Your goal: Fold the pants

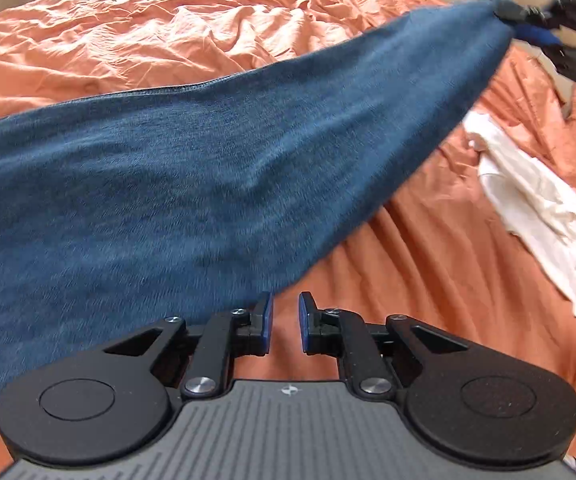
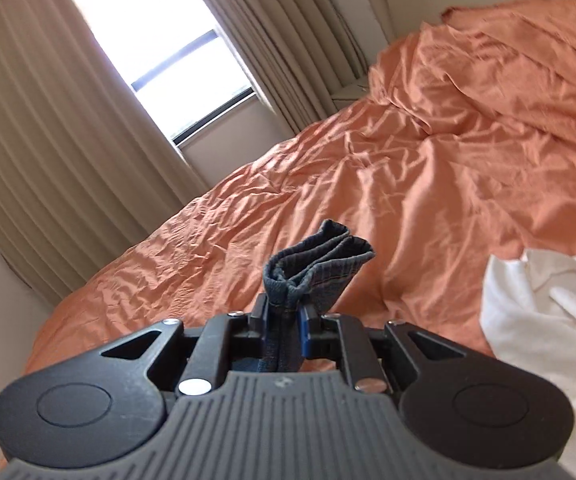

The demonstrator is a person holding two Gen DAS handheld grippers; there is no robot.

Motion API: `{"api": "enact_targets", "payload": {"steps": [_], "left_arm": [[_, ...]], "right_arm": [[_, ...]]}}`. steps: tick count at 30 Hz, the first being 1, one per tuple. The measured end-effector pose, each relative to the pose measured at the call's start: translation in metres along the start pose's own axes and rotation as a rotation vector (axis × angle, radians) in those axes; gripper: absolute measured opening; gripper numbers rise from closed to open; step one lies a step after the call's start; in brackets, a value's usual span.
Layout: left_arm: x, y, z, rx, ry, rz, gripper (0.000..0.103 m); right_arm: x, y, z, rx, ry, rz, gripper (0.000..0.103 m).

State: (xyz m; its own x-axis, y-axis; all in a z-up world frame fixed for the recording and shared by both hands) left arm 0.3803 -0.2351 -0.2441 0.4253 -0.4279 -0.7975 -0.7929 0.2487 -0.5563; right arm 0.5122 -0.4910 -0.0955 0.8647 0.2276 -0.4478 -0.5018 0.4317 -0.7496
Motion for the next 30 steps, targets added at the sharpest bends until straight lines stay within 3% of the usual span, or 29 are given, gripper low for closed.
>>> {"api": "enact_targets", "payload": {"steps": [5, 10, 14, 18, 22, 25, 30], "left_arm": [[-0.064, -0.003, 0.037, -0.091, 0.039, -0.086, 0.015], [-0.122, -0.006, 0.093, -0.142, -0.019, -0.172, 0.015], [-0.152, 0.009, 0.138, -0.205, -0.085, -0.222, 0.015], [-0.167, 0.034, 0.187, -0.295, -0.122, -0.242, 0.015], [-0.169, 0.061, 0.220, -0.427, -0.076, -0.260, 0.015], [-0.166, 0.073, 0.235, -0.484, -0.044, -0.259, 0.015], [-0.163, 0.070, 0.253, -0.561, 0.020, -0.284, 0.018]], "right_arm": [[0.002, 0.001, 0.092, -0.135, -0.042, -0.003, 0.010], [0.019, 0.026, 0.179, -0.233, -0.099, 0.025, 0.010], [0.044, 0.071, 0.248, -0.302, -0.146, 0.079, 0.010], [0.076, 0.146, 0.299, -0.387, -0.171, 0.177, 0.010], [0.112, 0.253, 0.319, -0.448, -0.172, 0.366, 0.010], [0.128, 0.316, 0.311, -0.481, -0.125, 0.487, 0.012], [0.134, 0.346, 0.290, -0.407, -0.143, 0.538, 0.030]]}}
Point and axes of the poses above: each gripper's, at about its wrist camera, not at the fingertips, and x roughly the way its jaws point, z to its left, y to its underside, the point moved 10 cm from there along x, roughly the way its jaws point, and after that the axes turned 3 degrees about -y, right-handed, at the moved point
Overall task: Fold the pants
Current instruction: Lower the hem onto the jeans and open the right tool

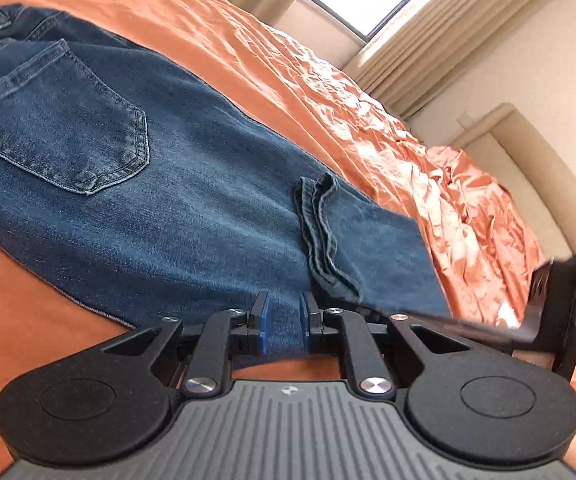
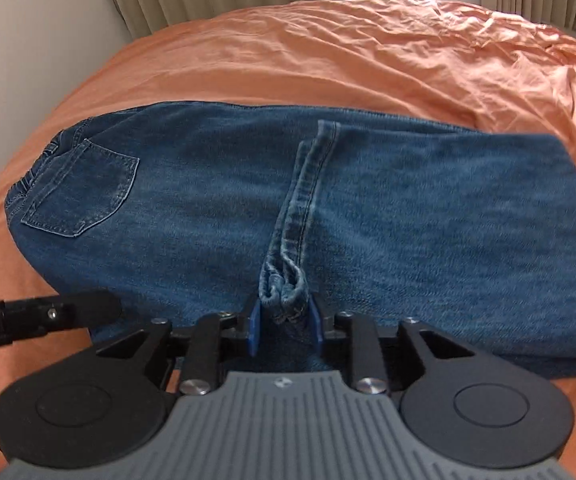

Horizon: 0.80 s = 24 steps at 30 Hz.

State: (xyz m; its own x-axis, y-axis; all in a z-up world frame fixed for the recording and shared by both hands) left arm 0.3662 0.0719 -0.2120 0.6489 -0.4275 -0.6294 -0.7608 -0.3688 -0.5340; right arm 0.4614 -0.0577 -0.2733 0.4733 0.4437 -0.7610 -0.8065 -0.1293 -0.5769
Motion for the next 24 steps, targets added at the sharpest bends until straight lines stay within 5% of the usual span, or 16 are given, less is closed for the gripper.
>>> {"api": "enact_targets", "payload": {"steps": [4, 9, 13, 24], "left_arm": [[0.011, -0.007, -0.005, -0.027, 0.039, 0.007, 0.027], [0.026, -0.018, -0.021, -0.006, 0.069, 0.016, 0.033], [0.050, -0.033, -0.034, 0.018, 0.080, -0.002, 0.046], [0.140, -0.055, -0.038, 0.052, -0.003, 0.023, 0.054]], "right_arm": [[-0.002, 0.002, 0.004, 0.017, -0.042, 0.006, 0.042], [-0.025, -0.018, -0.017, 0.057, -0.058, -0.064, 0.045], [-0.048, -0.029, -0.052, 0.073, 0.004, -0.135, 0.046], [-0.093, -0.030, -0.157, 0.104, 0.102, -0.231, 0.047]]}}
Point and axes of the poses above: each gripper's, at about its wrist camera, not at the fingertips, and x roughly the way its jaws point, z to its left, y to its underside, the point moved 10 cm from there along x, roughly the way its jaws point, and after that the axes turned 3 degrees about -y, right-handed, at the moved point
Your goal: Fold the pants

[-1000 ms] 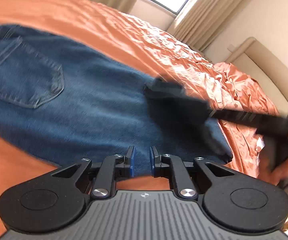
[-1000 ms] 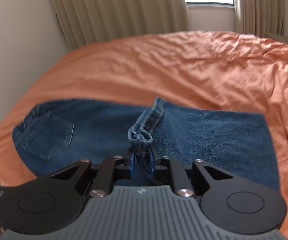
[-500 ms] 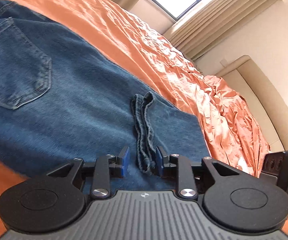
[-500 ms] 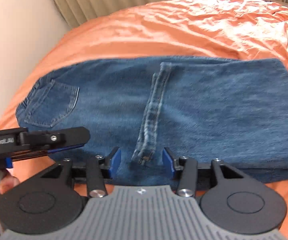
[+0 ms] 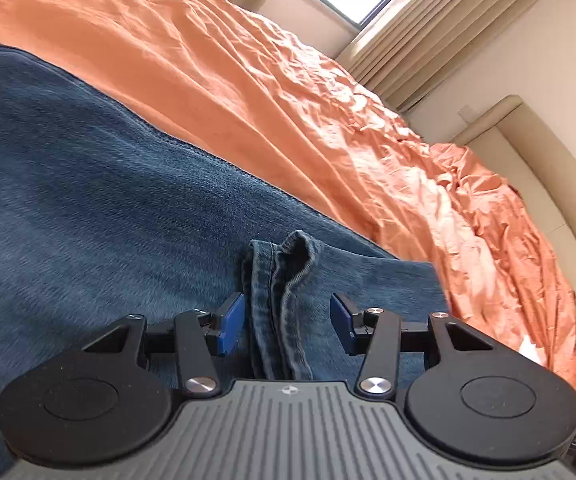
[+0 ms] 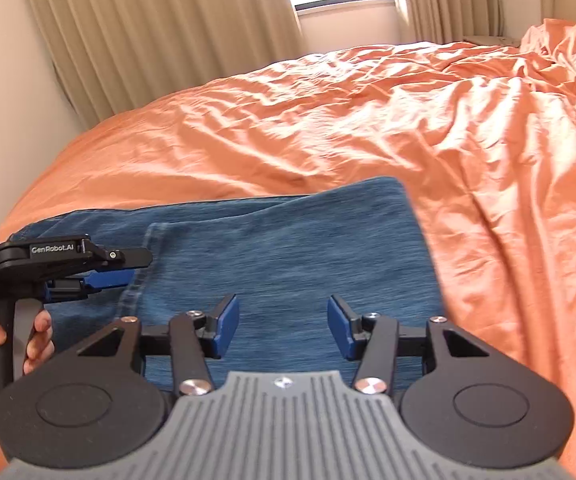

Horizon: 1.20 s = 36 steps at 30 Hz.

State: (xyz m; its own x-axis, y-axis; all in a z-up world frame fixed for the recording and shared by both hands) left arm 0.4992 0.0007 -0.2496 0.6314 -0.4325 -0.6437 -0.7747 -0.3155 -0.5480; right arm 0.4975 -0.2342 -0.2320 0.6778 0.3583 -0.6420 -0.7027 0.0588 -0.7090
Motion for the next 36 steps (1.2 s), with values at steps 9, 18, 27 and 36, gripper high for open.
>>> {"api": "enact_targets", "payload": {"steps": [9, 18, 27, 36], "left_arm": [[-0.029, -0.018, -0.049, 0.236, 0.007, -0.151, 0.006], [-0.006, -0.035, -0.037, 0.290, -0.115, -0.060, 0.006], [0.028, -0.018, 0.002, 0.230, -0.165, 0.009, 0.006], [0.023, -0.019, 0.000, 0.210, -0.211, 0.069, 0.017]], "right_arm": [[-0.006, -0.007, -0.061, -0.014, 0.050, -0.029, 0.009], [0.038, -0.056, -0.074, -0.069, 0.057, -0.038, 0.000], [0.130, -0.068, -0.088, -0.084, 0.100, 0.076, 0.000], [0.112, -0.062, -0.081, -0.098, 0.117, 0.097, 0.000]]}}
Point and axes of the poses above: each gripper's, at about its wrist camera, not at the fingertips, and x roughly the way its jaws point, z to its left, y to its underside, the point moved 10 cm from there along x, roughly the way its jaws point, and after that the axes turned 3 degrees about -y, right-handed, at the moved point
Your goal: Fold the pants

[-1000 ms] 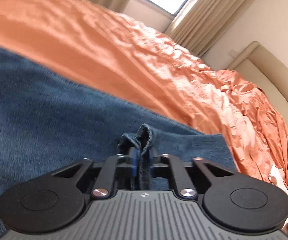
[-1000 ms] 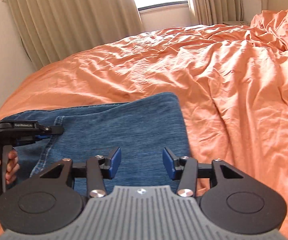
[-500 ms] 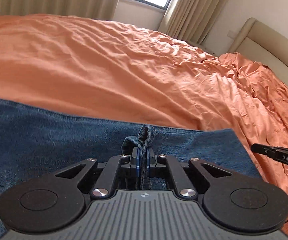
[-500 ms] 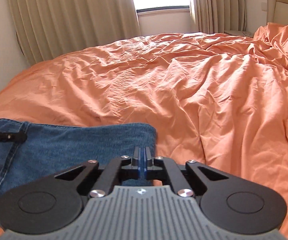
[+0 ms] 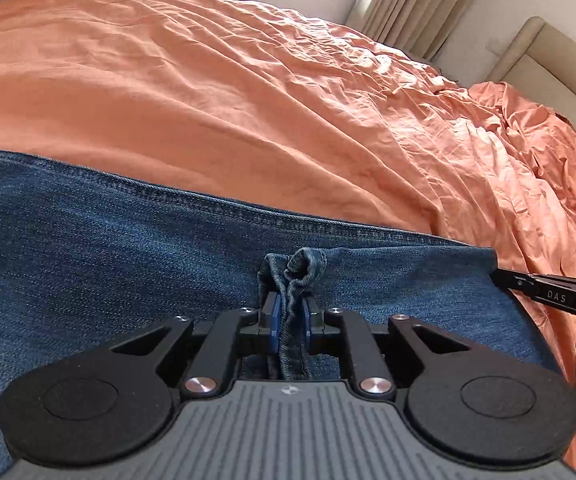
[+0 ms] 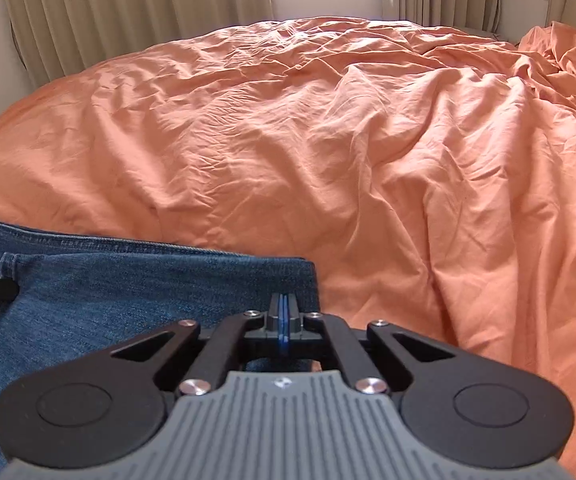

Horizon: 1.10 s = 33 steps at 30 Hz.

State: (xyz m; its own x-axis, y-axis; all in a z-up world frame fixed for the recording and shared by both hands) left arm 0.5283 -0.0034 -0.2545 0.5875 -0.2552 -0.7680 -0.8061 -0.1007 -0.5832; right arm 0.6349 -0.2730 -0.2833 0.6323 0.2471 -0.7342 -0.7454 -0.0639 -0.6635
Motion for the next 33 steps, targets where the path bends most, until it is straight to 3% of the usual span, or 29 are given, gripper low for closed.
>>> {"api": "enact_targets", "payload": {"steps": [6, 11, 15, 21, 24, 29, 33], "left_arm": [[-0.048, 0.019, -0.014, 0.060, -0.003, -0.042, 0.019], [-0.077, 0.053, -0.028, 0.077, -0.010, -0.069, 0.019], [-0.071, 0.079, -0.027, 0.076, -0.052, -0.033, 0.019], [-0.053, 0.091, -0.017, 0.054, -0.095, -0.001, 0.023], [-0.049, 0.094, -0.017, 0.061, -0.113, 0.003, 0.026], [-0.058, 0.089, -0.011, -0.043, -0.076, 0.022, 0.030], [-0.094, 0.087, -0.012, -0.075, -0.032, -0.040, 0.032]], "right_arm": [[-0.078, 0.036, 0.012, -0.001, -0.044, -0.062, 0.000], [-0.118, 0.077, 0.019, -0.004, -0.032, -0.107, 0.000], [-0.116, 0.105, 0.028, -0.006, -0.014, -0.086, 0.001], [-0.087, 0.133, 0.030, -0.018, 0.002, -0.035, 0.000], [-0.081, 0.134, 0.031, -0.025, 0.012, -0.025, 0.000], [-0.081, 0.124, 0.030, -0.043, 0.010, 0.032, 0.000], [-0.105, 0.107, 0.037, -0.080, -0.006, -0.001, 0.007]]}}
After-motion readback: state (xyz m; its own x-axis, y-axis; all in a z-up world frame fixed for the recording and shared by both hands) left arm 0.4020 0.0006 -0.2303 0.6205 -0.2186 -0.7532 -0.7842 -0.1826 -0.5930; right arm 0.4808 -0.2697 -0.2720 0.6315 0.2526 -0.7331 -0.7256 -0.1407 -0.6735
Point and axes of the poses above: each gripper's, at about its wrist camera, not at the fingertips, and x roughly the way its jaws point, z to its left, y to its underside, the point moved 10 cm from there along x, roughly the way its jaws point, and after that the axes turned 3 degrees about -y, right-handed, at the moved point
